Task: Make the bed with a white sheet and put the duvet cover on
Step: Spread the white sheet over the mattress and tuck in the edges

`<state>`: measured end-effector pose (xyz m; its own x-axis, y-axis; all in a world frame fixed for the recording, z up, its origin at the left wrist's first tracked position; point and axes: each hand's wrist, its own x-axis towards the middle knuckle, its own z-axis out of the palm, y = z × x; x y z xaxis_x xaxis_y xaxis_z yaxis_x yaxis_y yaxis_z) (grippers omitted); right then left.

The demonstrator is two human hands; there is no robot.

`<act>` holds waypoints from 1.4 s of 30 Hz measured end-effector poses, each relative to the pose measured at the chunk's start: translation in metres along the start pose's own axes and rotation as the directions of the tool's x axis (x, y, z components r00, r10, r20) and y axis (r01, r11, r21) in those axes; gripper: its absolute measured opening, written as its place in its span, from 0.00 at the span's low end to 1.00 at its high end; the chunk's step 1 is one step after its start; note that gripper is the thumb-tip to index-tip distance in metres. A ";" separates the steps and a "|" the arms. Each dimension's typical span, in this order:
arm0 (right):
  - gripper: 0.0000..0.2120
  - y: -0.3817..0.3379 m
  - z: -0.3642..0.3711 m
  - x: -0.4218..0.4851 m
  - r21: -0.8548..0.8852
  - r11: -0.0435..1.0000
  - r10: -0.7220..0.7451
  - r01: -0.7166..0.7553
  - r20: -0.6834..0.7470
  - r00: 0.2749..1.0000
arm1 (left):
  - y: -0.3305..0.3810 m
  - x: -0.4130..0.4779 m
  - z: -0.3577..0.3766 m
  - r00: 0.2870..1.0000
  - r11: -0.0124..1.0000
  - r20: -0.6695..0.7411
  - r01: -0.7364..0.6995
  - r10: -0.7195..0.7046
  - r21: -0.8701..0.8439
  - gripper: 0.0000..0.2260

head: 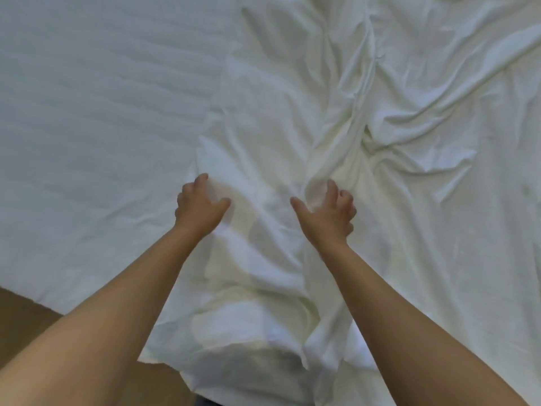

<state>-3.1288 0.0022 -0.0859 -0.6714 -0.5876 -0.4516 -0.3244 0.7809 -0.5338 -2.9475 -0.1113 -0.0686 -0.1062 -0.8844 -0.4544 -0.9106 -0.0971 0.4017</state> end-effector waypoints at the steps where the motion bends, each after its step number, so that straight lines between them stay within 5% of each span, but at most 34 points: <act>1: 0.45 -0.005 0.001 0.007 0.030 0.997 0.072 -0.070 -0.062 0.996 | -0.006 0.012 -0.004 1.000 1.000 -0.014 0.028 -0.028 -0.003 0.37; 6: 0.57 -0.026 0.005 0.053 0.193 0.941 0.292 -0.277 -0.050 0.955 | -0.011 0.069 -0.006 0.990 0.949 0.129 0.100 -0.064 -0.298 0.49; 11: 0.38 -0.033 0.002 0.076 0.191 0.975 0.136 -0.114 -0.106 0.985 | 0.044 0.106 0.012 0.963 0.801 0.260 0.101 0.070 -0.590 0.48; 14: 0.34 -0.013 -0.030 0.076 0.028 0.999 0.044 -0.037 -0.292 0.956 | 0.101 0.088 0.042 0.902 0.859 0.331 -0.080 0.278 -0.505 0.38; 19: 0.32 0.080 -0.133 0.059 -0.323 0.934 0.003 -0.150 -0.413 0.911 | 0.176 -0.015 0.123 0.677 0.875 0.560 -0.313 0.479 -0.370 0.35; 22: 0.31 0.172 -0.203 0.021 -0.335 0.845 0.243 -0.417 -0.453 0.858 | 0.186 -0.094 0.177 0.363 0.783 0.799 -0.588 0.480 -0.203 0.34; 24: 0.30 0.223 -0.229 -0.011 -0.328 0.771 0.383 -0.545 -0.445 0.810 | 0.183 -0.132 0.200 0.242 0.708 0.880 -0.693 0.409 -0.139 0.34; 26: 0.29 0.254 -0.230 -0.034 -0.293 0.780 0.430 -0.553 -0.392 0.814 | 0.182 -0.147 0.212 0.305 0.714 0.869 -0.696 0.389 -0.075 0.33; 29: 0.29 0.266 -0.204 -0.044 -0.227 0.898 0.295 -0.378 -0.327 0.898 | 0.190 -0.149 0.211 0.573 0.795 0.664 -0.605 0.479 -0.052 0.24; 31: 0.27 0.256 -0.186 -0.043 -0.148 0.954 0.203 -0.260 -0.320 0.926 | 0.206 -0.150 0.206 0.709 0.842 0.466 -0.506 0.529 -0.186 0.19; 34: 0.21 0.233 -0.170 -0.047 -0.005 0.999 0.042 -0.046 -0.330 0.943 | 0.239 -0.158 0.203 0.792 0.856 0.377 -0.326 0.479 -0.402 0.18; 37: 0.19 0.211 -0.164 -0.060 0.036 0.987 -0.146 0.159 -0.248 0.958 | 0.267 -0.164 0.204 0.762 0.870 0.559 -0.012 0.328 -0.493 0.21; 39: 0.20 0.208 -0.159 -0.068 -0.048 0.971 -0.238 0.234 -0.092 0.967 | 0.269 -0.162 0.206 0.752 0.900 0.584 -0.028 0.306 -0.435 0.16; 42: 0.21 0.211 -0.151 -0.074 -0.233 0.942 -0.211 0.239 0.141 0.967 | 0.245 -0.149 0.198 0.892 0.925 0.358 -0.143 0.274 -0.351 0.04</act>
<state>-3.2481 0.2429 -0.0572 -0.4872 -0.7628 -0.4253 -0.6219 0.6449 -0.4443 -3.2340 0.0875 -0.0602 -0.4875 -0.6523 -0.5804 -0.6874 -0.1231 0.7158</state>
